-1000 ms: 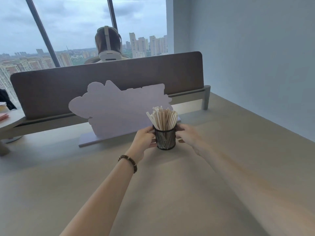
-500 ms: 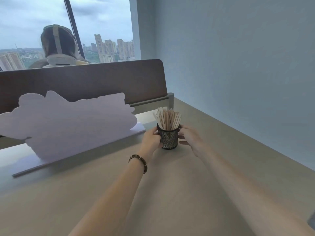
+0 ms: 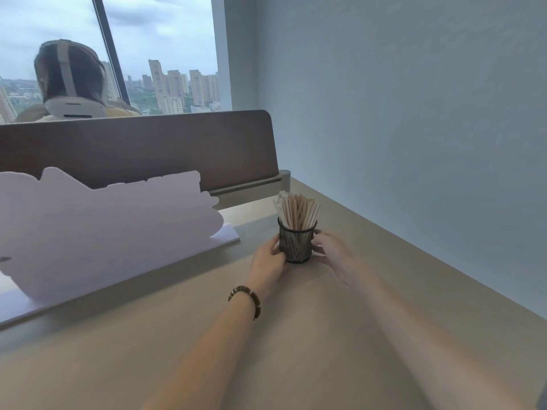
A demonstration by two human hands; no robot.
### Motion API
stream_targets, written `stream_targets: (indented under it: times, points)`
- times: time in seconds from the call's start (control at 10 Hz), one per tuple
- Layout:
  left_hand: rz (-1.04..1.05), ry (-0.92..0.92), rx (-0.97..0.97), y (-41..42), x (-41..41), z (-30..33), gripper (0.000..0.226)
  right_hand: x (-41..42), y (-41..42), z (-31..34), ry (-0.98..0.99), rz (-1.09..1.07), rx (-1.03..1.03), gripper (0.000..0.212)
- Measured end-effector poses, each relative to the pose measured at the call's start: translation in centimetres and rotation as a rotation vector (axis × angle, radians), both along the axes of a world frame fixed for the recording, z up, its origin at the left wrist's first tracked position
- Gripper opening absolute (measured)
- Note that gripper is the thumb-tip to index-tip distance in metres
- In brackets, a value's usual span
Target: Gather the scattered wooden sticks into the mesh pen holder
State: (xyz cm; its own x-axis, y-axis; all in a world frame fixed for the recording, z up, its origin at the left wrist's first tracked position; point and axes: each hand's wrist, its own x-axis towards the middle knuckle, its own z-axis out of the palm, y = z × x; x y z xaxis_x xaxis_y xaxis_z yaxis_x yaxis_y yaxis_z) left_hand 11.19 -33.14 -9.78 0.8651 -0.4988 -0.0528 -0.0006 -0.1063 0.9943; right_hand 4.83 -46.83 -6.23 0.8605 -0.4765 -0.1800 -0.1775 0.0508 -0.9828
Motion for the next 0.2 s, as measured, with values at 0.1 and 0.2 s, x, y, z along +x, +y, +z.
stream_targets:
  times: [0.1, 0.2]
  points:
    - [-0.041, 0.109, -0.044, 0.8, -0.4, 0.4, 0.058, -0.7, 0.5, 0.2, 0.012, 0.021, 0.020, 0.029]
    - [0.040, 0.082, -0.022, 2.1, -1.4, 1.7, 0.057, -1.6, 1.1, 1.1, 0.047, -0.067, -0.058, 0.057]
